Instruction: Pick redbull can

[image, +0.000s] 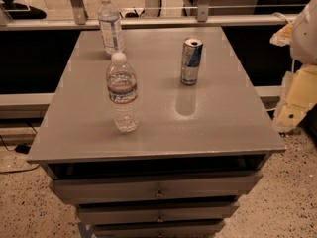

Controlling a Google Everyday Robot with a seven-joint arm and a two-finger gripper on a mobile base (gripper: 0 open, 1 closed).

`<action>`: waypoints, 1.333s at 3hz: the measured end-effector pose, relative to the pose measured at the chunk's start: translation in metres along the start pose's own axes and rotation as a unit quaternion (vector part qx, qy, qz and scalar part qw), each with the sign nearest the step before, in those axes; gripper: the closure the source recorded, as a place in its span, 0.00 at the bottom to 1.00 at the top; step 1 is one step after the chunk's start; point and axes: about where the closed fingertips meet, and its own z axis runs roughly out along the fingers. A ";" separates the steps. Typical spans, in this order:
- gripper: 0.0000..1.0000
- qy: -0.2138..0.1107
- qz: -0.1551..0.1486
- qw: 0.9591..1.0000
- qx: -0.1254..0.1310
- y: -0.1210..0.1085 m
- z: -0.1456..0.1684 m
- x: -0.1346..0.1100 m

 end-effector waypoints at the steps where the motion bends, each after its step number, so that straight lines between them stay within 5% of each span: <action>1: 0.00 0.000 0.000 1.000 0.000 0.000 0.000 0.000; 2: 0.00 -0.035 0.012 0.999 -0.011 -0.001 0.009 0.000; 4: 0.00 -0.169 0.070 0.982 -0.038 -0.048 0.086 -0.024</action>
Offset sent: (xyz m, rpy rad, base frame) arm 0.0109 0.0006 -0.0308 0.2649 0.0446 -0.0050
